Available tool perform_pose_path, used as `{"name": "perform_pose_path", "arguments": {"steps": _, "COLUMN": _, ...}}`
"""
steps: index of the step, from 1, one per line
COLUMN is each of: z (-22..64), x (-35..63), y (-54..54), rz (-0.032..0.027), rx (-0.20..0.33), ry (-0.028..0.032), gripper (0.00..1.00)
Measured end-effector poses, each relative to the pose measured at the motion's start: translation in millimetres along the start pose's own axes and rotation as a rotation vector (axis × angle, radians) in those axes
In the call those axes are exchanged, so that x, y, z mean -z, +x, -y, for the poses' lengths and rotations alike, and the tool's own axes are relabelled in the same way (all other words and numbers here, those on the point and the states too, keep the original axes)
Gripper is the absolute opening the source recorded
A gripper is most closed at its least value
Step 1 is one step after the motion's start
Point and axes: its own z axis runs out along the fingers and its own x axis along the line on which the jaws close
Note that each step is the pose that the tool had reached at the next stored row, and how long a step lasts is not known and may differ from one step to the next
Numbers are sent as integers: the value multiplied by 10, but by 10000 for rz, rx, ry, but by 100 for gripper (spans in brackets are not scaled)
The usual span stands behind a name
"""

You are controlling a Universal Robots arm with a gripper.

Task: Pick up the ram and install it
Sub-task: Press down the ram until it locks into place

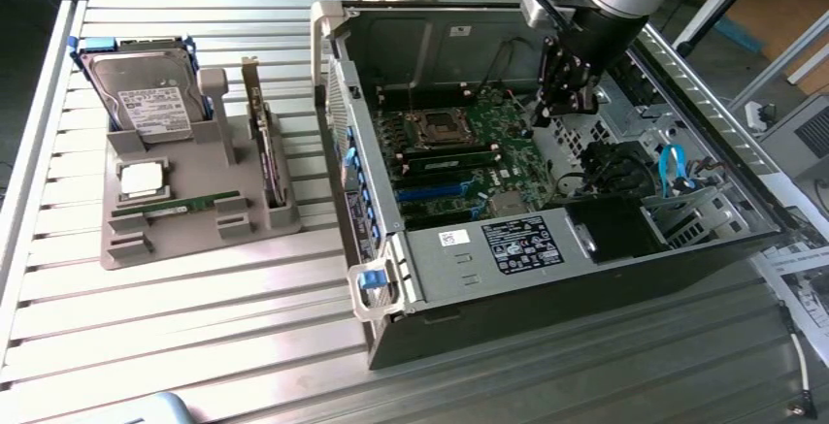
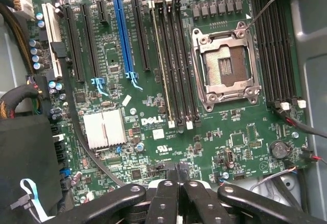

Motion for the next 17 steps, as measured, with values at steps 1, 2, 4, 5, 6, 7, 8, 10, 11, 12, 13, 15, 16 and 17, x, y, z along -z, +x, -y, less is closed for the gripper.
{"name": "perform_pose_path", "arguments": {"steps": 1, "z": 0, "x": 0, "y": 0, "rz": -4, "rx": -35, "ry": 1, "gripper": 11}}
{"name": "perform_pose_path", "arguments": {"steps": 2, "z": 0, "x": 0, "y": 0, "rz": -7, "rx": -72, "ry": 2, "gripper": 11}}
{"name": "perform_pose_path", "arguments": {"steps": 4, "z": 0, "x": 0, "y": 0, "rz": -13, "rx": -157, "ry": 4, "gripper": 11}}
{"name": "perform_pose_path", "arguments": {"steps": 5, "z": 0, "x": -1, "y": 0, "rz": -14, "rx": -190, "ry": 4, "gripper": 11}}
{"name": "perform_pose_path", "arguments": {"steps": 6, "z": 0, "x": -1, "y": 0, "rz": -14, "rx": -246, "ry": 5, "gripper": 11}}
{"name": "perform_pose_path", "arguments": {"steps": 7, "z": 0, "x": -1, "y": 0, "rz": -15, "rx": -278, "ry": 5, "gripper": 11}}
{"name": "perform_pose_path", "arguments": {"steps": 8, "z": 0, "x": -1, "y": 0, "rz": -15, "rx": -313, "ry": 6, "gripper": 11}}
{"name": "perform_pose_path", "arguments": {"steps": 10, "z": 0, "x": -1, "y": 0, "rz": -17, "rx": -377, "ry": 6, "gripper": 11}}
{"name": "perform_pose_path", "arguments": {"steps": 11, "z": 0, "x": -1, "y": 0, "rz": -18, "rx": -436, "ry": 8, "gripper": 11}}
{"name": "perform_pose_path", "arguments": {"steps": 12, "z": 0, "x": -2, "y": 0, "rz": -19, "rx": -491, "ry": 8, "gripper": 11}}
{"name": "perform_pose_path", "arguments": {"steps": 13, "z": 0, "x": -2, "y": 0, "rz": -19, "rx": -533, "ry": 8, "gripper": 11}}
{"name": "perform_pose_path", "arguments": {"steps": 15, "z": 0, "x": -2, "y": 0, "rz": -18, "rx": -591, "ry": 9, "gripper": 11}}
{"name": "perform_pose_path", "arguments": {"steps": 16, "z": 0, "x": -3, "y": 0, "rz": -18, "rx": -617, "ry": 9, "gripper": 11}}
{"name": "perform_pose_path", "arguments": {"steps": 17, "z": 0, "x": -3, "y": 0, "rz": -18, "rx": -645, "ry": 9, "gripper": 11}}
